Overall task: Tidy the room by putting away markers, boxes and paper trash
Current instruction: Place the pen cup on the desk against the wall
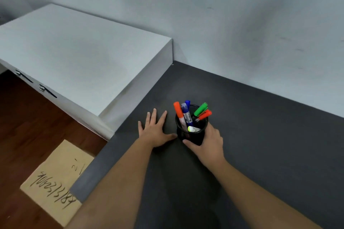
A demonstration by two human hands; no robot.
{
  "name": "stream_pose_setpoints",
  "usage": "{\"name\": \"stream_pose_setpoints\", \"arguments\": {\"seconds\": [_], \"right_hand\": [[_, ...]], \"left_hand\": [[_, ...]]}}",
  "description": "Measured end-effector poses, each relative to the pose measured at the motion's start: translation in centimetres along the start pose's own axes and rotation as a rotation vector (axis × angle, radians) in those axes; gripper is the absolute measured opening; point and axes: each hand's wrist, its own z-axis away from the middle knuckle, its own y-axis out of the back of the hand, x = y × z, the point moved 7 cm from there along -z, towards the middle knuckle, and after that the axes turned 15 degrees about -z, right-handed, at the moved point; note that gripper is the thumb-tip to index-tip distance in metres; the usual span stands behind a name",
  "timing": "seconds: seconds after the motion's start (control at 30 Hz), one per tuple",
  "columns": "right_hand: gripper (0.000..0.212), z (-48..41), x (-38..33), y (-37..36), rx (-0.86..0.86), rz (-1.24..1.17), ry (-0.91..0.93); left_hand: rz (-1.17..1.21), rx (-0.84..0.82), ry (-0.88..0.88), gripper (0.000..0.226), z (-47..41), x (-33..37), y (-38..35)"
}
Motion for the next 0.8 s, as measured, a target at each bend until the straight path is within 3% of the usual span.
{"name": "stream_pose_setpoints", "arguments": {"seconds": [0.3, 0.67, 0.8], "right_hand": [[0.084, -9.1, -1.7, -0.6, 0.186, -0.125, -0.015], [0.090, -23.9, -5.6, -2.7, 0.088, -0.123, -0.077], [0.077, -24.8, -5.4, -3.1, 0.053, -0.127, -0.066]], "left_hand": [[-0.076, -0.109, 0.004, 0.108, -3.9, -0.1, 0.3], [-0.094, -0.148, -0.017, 0.110, -4.6, 0.0, 0.0], [-0.092, -0.145, -0.007, 0.109, -4.5, 0.0, 0.2]]}}
